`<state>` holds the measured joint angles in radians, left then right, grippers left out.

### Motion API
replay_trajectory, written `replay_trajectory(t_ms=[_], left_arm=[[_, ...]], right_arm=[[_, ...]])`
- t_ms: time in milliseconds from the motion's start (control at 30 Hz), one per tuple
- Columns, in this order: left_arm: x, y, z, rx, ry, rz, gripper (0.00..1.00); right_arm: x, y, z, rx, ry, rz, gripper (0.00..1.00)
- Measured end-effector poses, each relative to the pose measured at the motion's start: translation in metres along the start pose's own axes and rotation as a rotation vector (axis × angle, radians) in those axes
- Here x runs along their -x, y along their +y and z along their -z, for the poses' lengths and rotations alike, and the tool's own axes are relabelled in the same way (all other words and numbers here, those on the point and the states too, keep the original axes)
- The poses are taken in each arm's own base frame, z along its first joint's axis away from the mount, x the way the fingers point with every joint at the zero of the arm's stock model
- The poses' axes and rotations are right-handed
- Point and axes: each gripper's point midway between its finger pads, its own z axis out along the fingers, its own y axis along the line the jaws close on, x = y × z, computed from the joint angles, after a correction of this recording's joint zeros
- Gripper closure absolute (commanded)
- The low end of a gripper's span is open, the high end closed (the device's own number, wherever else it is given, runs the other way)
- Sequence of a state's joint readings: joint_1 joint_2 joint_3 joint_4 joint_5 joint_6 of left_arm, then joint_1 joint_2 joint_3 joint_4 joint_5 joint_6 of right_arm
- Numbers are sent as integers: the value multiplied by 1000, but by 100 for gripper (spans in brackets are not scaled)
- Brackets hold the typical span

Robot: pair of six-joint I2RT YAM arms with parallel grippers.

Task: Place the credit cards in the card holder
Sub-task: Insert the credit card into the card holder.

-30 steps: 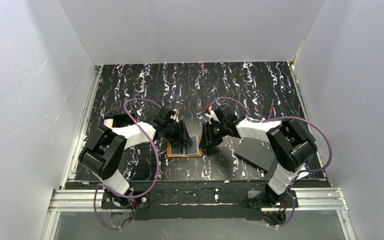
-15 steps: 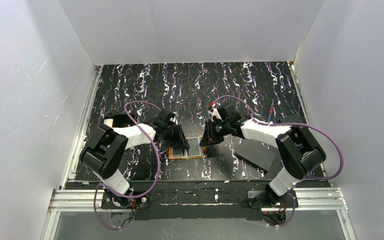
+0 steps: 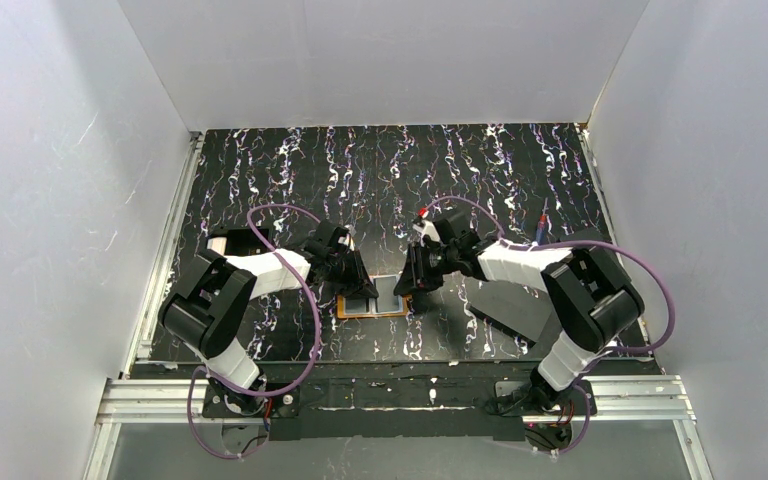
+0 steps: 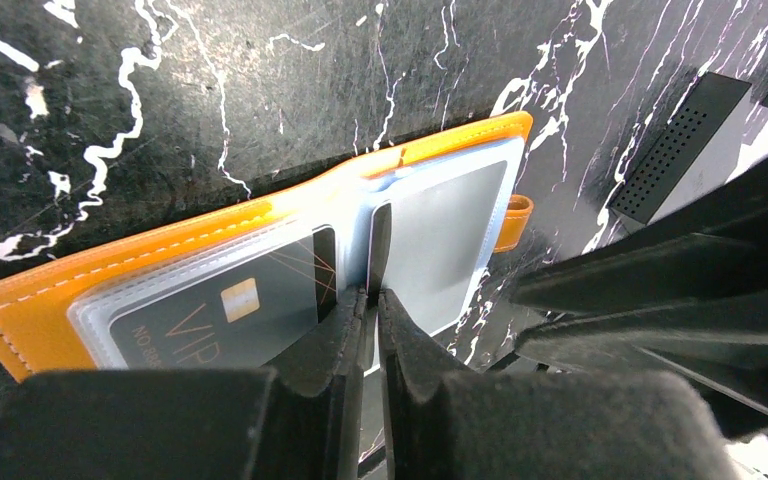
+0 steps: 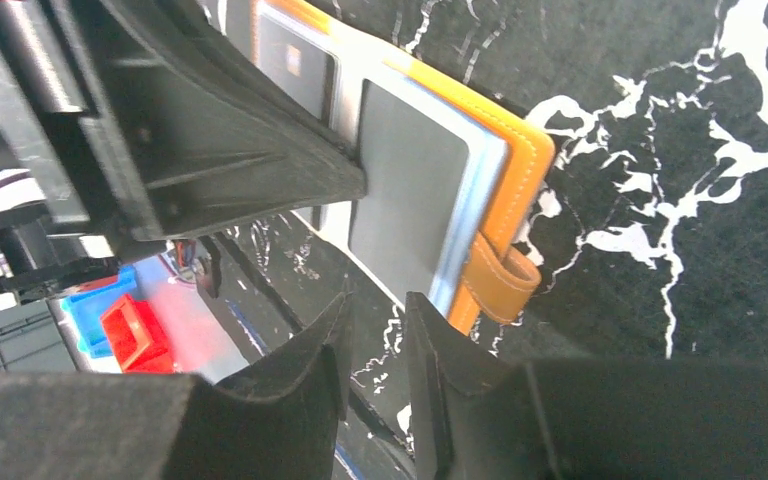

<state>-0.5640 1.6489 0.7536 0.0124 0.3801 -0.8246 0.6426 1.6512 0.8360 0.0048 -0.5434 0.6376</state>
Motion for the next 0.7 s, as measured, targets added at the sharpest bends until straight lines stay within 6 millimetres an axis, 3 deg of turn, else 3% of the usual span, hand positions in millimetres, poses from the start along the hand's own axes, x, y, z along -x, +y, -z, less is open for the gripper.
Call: replay_trajectory(t_ms=[233, 500, 600, 700], left_arm=[[0, 0, 0, -5, -1, 5, 94], [0, 0, 0, -7, -1, 6, 95], [0, 0, 0, -6, -1, 6, 95], [0, 0, 0, -7, -1, 7, 84]], right_arm=[[-17, -20, -10, -33, 49, -48, 64], [-19, -21, -12, -21, 50, -52, 65], [-19, -22, -12, -25, 48, -50, 59], [-20, -24, -7, -50, 46, -34, 57]])
